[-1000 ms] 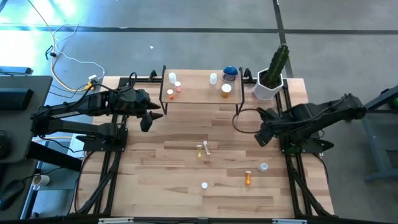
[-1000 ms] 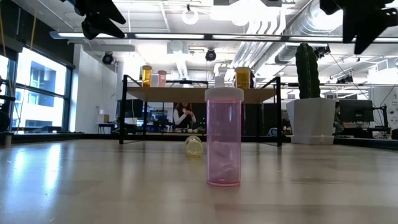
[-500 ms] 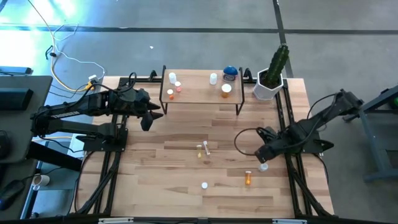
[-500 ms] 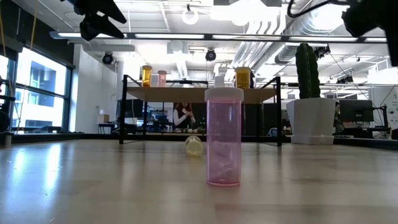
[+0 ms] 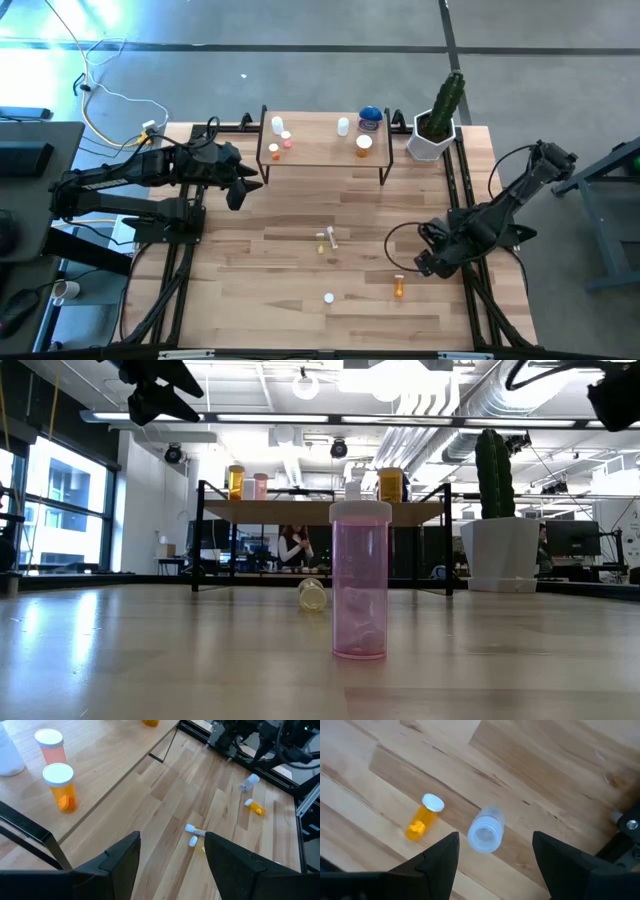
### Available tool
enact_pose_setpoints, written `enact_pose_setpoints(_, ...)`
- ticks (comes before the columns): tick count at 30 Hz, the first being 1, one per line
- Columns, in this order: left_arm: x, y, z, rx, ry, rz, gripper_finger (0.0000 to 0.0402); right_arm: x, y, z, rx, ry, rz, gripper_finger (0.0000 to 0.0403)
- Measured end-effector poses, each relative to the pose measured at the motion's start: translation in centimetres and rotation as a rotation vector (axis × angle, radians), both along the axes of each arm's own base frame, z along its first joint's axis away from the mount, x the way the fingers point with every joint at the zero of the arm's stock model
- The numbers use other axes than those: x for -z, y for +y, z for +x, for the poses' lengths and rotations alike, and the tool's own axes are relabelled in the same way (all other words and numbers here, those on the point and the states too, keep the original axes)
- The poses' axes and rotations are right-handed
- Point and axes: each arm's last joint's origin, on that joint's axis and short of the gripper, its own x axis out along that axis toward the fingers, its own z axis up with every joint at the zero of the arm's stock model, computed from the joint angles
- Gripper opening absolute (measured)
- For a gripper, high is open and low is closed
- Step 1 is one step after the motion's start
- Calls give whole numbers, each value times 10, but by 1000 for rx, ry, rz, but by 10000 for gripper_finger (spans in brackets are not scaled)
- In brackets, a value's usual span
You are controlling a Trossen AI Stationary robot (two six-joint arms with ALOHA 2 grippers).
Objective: Pick and place medicine bottles onto shelf by color
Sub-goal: Put the transparent pill bottle on the shelf
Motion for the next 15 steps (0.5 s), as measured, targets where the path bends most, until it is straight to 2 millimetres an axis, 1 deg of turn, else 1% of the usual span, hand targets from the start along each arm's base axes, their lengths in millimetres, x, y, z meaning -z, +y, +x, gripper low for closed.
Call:
enact_pose_setpoints(5, 0, 0, 0, -2, 0, 1, 211, 11, 10, 6, -20, 35, -32, 243)
enact_pose_setpoints(15, 0, 0, 0, -2, 0, 1, 211, 30, 21, 16, -22, 108, -55, 243)
